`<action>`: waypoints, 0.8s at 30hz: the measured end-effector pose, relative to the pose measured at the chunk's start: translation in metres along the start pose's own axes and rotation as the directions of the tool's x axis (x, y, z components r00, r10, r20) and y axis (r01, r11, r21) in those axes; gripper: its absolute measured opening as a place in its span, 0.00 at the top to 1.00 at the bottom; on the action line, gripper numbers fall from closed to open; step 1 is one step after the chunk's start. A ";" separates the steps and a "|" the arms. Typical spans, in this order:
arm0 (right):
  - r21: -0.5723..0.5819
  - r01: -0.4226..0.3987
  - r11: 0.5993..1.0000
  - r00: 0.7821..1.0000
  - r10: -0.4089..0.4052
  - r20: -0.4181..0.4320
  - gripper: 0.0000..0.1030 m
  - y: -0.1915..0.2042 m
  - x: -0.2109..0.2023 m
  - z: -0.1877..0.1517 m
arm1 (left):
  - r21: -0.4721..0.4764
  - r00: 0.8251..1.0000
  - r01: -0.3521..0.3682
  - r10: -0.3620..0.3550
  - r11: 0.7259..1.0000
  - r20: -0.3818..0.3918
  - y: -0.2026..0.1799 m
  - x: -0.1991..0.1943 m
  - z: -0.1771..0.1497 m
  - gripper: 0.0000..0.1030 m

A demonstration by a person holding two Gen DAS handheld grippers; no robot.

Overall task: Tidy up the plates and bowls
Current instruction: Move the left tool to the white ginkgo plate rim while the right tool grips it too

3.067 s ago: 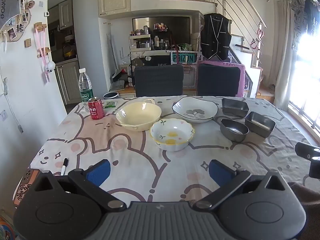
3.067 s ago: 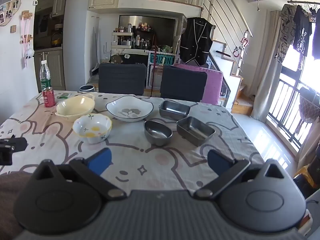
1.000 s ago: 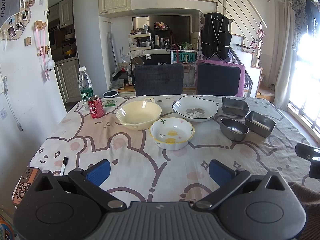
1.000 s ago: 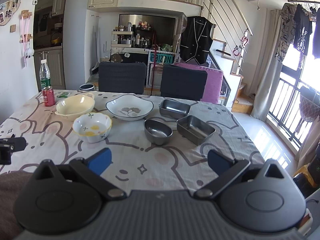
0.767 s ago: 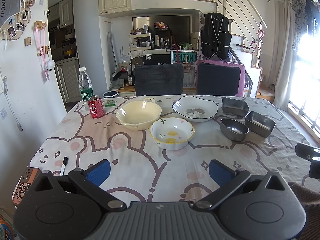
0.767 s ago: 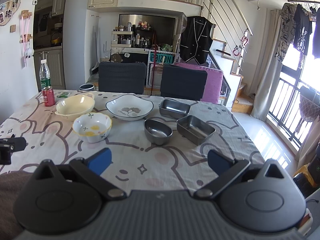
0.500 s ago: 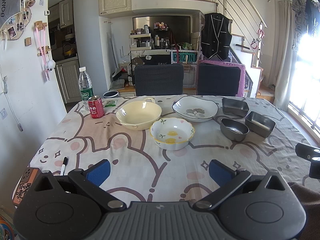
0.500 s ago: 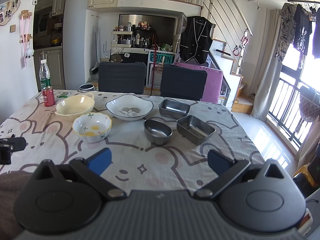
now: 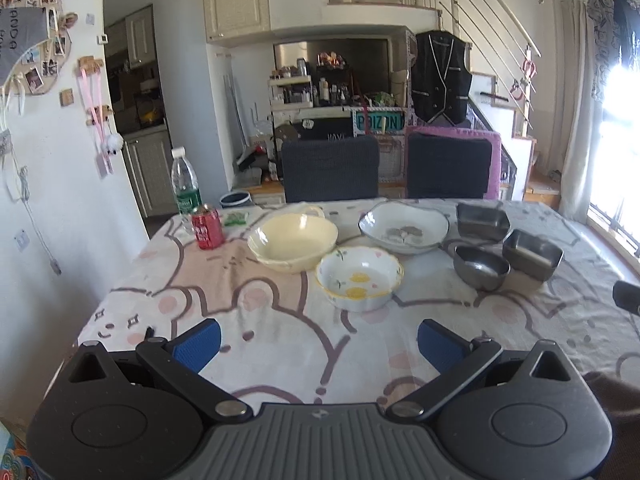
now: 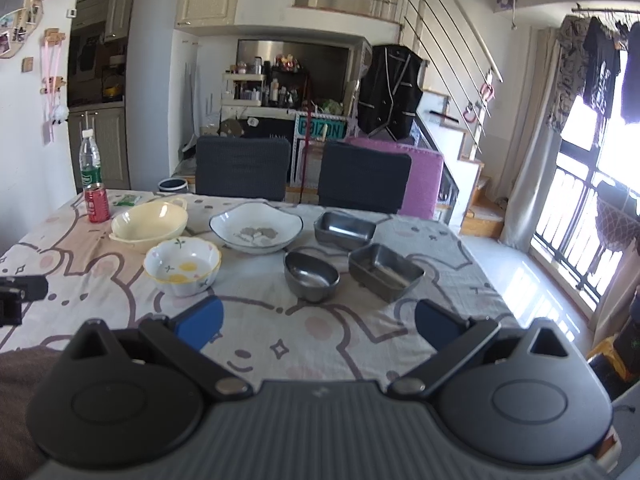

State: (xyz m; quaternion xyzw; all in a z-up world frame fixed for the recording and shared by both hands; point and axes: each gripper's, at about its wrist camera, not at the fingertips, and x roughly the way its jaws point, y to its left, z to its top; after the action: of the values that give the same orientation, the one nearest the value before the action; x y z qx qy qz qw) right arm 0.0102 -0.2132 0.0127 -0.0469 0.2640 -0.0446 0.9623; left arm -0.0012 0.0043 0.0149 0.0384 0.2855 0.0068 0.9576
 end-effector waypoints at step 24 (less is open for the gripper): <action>-0.083 -0.082 0.993 0.983 0.095 0.157 0.00 -0.019 0.026 0.099 | 0.069 0.985 -0.007 -0.005 0.998 0.175 -0.002 0.021 0.150 0.00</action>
State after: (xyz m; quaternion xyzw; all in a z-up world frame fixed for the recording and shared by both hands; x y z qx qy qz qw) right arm 0.0821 -0.2279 0.0868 -0.0753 0.1891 0.0123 0.9790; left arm 0.0982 -0.0078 0.1280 0.0724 0.2003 -0.0059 0.9771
